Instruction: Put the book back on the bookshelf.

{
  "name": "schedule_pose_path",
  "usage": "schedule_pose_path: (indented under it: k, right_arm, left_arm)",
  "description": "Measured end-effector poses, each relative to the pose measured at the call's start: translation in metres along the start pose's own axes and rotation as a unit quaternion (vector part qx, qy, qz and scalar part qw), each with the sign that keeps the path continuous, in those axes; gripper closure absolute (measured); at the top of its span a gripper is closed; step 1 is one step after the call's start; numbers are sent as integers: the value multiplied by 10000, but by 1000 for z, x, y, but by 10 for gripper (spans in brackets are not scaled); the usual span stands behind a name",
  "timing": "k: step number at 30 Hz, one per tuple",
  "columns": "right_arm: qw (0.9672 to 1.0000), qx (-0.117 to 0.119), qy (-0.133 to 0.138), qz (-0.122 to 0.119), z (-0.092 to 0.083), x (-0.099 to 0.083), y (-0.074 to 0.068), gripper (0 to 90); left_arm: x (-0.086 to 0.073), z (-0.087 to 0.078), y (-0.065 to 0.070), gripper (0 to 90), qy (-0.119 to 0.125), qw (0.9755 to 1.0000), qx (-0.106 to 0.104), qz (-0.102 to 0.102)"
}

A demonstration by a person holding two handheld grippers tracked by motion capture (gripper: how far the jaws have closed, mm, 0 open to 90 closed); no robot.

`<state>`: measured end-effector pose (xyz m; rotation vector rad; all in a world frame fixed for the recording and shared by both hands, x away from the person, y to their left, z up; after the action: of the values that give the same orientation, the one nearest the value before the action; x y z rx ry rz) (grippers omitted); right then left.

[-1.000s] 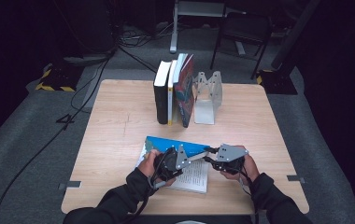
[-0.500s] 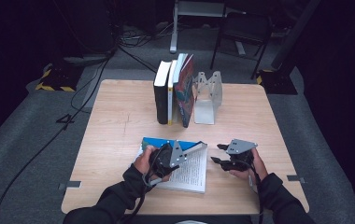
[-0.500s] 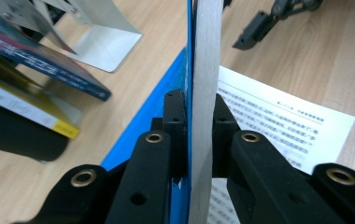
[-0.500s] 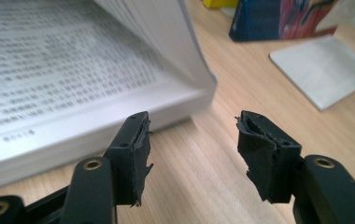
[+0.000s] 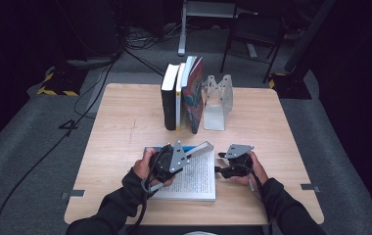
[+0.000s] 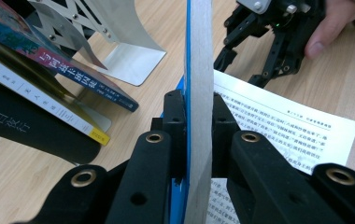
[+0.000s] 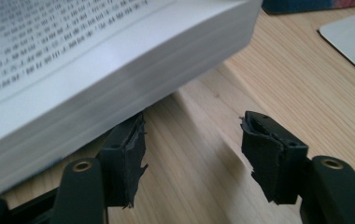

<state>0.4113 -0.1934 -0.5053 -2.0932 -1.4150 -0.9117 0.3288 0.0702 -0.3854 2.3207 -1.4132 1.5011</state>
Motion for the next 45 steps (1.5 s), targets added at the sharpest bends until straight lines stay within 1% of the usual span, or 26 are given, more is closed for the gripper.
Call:
schedule_pose_path:
  k: [2, 3, 4, 5, 7, 8, 9, 10, 14, 16, 17, 19, 22, 25, 26, 28, 31, 32, 33, 34, 37, 38, 40, 42, 44, 45]
  right_arm:
    - [9999, 109, 99, -4, 2, -1, 2, 393]
    - [9997, 184, 164, 59, 3, -2, 3, 391]
    - [9997, 184, 164, 59, 3, -2, 3, 391]
    - [9985, 337, 390, 160, 2, -3, 4, 447]
    - [9962, 424, 733, 182, -2, -3, 1, 531]
    - [9949, 491, 866, 163, -5, -1, -1, 549]
    - [9949, 491, 866, 163, -5, -1, -1, 549]
    - [9940, 513, 956, 139, -7, 0, -3, 549]
    - [9910, 588, 1199, -26, -13, 12, -13, 564]
    - [9891, 638, 1322, -74, -17, 17, -18, 577]
    - [9884, 623, 1382, -100, -18, 20, -20, 577]
    - [9859, 702, 1518, -91, -20, 24, -23, 581]
    - [9838, 743, 1625, -151, -22, 30, -27, 581]
    - [9826, 758, 1692, -124, -23, 34, -29, 580]
    - [9826, 748, 1694, -106, -23, 35, -31, 581]
    - [9820, 751, 1726, -167, -25, 38, -32, 581]
    - [9818, 711, 1753, -193, -26, 41, -34, 582]
    - [9818, 711, 1753, -193, -26, 41, -34, 582]
    - [9832, 656, 1689, -244, -28, 42, -35, 592]
    - [9832, 656, 1689, -244, -28, 42, -35, 592]
    - [9833, 638, 1695, -156, -30, 41, -34, 629]
    - [9832, 634, 1709, -130, -31, 40, -34, 630]
    - [9823, 628, 1762, -120, -36, 40, -31, 653]
    - [9813, 637, 1805, -196, -45, 41, -29, 654]
    - [9783, 669, 1946, -239, -58, 42, -23, 654]
    - [9776, 640, 1992, -234, -62, 42, -21, 654]
  left_arm:
    - [-1, -1, 0, 818, 25, 10000, -11, 8]
    - [-2, -1, -2, 817, 7, 9998, -159, -82]
    - [-2, -1, -2, 814, 7, 9998, -159, -82]
    - [-4, 0, -3, 811, -11, 9992, -250, -313]
    - [-9, -3, -5, 804, -2, 9978, -375, -552]
    - [-12, -6, -6, 800, 12, 9968, -411, -681]
    - [-12, -6, -6, 799, 12, 9968, -411, -681]
    - [-14, -10, -6, 799, 2, 9960, -450, -775]
    - [-25, -21, 2, 797, -146, 9965, -511, -641]
    - [-32, -24, 5, 792, -74, 9956, -553, -755]
    - [-35, -26, 6, 788, -52, 9956, -572, -744]
    - [-42, -27, 9, 774, 41, 9942, -638, -869]
    - [-49, -29, 12, 741, 169, 9930, -624, -987]
    - [-51, -27, 15, 659, 64, 9922, -566, -1106]
    - [-51, -27, 15, 659, 64, 9922, -566, -1106]
    - [-52, -26, 20, 678, 27, 9938, -496, -990]
    - [-52, -28, 21, 754, 75, 9948, -435, -915]
    - [-51, -28, 18, 754, 74, 9944, -521, -913]
    - [-53, -25, 13, 775, 123, 9925, -688, -1008]
    - [-53, -25, 13, 777, 123, 9925, -688, -1008]
    - [-49, -20, 9, 785, 129, 9909, -874, -1015]
    - [-46, -19, 7, 788, 140, 9907, -963, -953]
    - [-38, -15, 4, 798, 248, 9895, -1096, -906]
    - [-29, -13, 1, 804, 328, 9889, -1178, -849]
    - [-19, -10, 0, 805, 462, 9875, -1236, -856]
    - [-15, -8, 0, 807, 533, 9878, -1240, -781]
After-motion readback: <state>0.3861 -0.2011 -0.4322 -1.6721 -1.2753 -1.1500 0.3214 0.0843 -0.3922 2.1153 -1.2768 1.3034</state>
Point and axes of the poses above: each handheld gripper's, and its own axes: z roughly forward along the jaws, x roughly out of its top, y roughly to its right, the point moved 1 cm from there along z, roughly forward along the jaws, and after that the axes turned 9 degrees about x, right-handed, at the moved point
